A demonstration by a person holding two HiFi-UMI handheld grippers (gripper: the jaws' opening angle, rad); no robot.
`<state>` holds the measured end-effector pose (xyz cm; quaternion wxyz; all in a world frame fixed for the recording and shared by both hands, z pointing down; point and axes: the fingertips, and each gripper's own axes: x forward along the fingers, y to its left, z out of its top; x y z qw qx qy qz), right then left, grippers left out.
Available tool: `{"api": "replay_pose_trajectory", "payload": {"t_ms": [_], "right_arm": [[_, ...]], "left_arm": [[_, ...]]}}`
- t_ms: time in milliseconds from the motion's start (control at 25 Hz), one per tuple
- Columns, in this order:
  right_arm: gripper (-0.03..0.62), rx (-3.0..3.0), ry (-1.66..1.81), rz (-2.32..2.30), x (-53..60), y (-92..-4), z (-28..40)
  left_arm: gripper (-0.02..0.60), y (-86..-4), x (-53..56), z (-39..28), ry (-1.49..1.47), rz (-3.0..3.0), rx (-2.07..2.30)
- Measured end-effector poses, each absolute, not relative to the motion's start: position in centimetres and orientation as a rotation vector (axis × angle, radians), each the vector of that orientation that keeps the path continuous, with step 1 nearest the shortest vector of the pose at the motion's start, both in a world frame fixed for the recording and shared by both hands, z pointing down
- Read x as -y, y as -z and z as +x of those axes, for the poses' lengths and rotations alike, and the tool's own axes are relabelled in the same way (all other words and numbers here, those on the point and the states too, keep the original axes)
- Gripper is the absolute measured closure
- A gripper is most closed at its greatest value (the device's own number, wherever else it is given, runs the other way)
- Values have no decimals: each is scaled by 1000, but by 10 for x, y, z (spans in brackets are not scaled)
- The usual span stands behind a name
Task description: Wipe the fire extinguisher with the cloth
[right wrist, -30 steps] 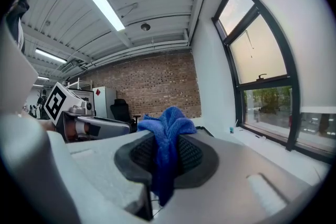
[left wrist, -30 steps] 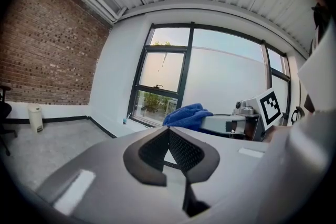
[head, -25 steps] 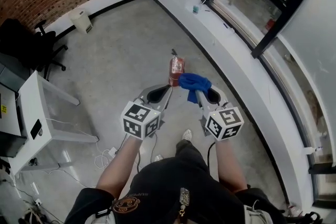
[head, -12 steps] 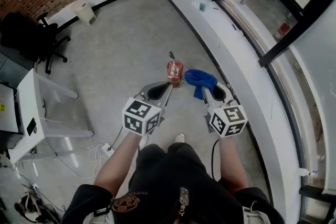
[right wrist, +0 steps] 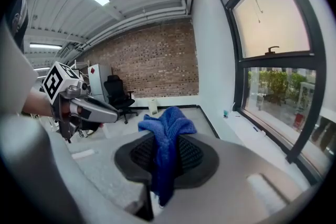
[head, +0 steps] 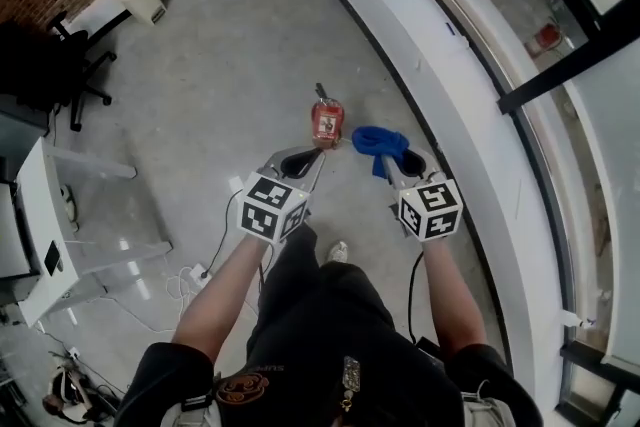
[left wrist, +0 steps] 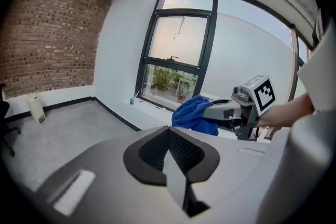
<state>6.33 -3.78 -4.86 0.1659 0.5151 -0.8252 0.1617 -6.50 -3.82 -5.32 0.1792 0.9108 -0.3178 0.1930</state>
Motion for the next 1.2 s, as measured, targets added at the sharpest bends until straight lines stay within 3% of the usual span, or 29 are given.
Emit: {"api": "replay_pose_trajectory", "payload": {"t_ms": [480,1200], "right_arm": [[540,2203,-404,1301,141,-63,40],[540,2321,-133,1118,230,-303,30]], "left_arm": [[577,-84,142,-73,-649,2501,763],[577,-319,196,-63,-583,2486,1100]]}}
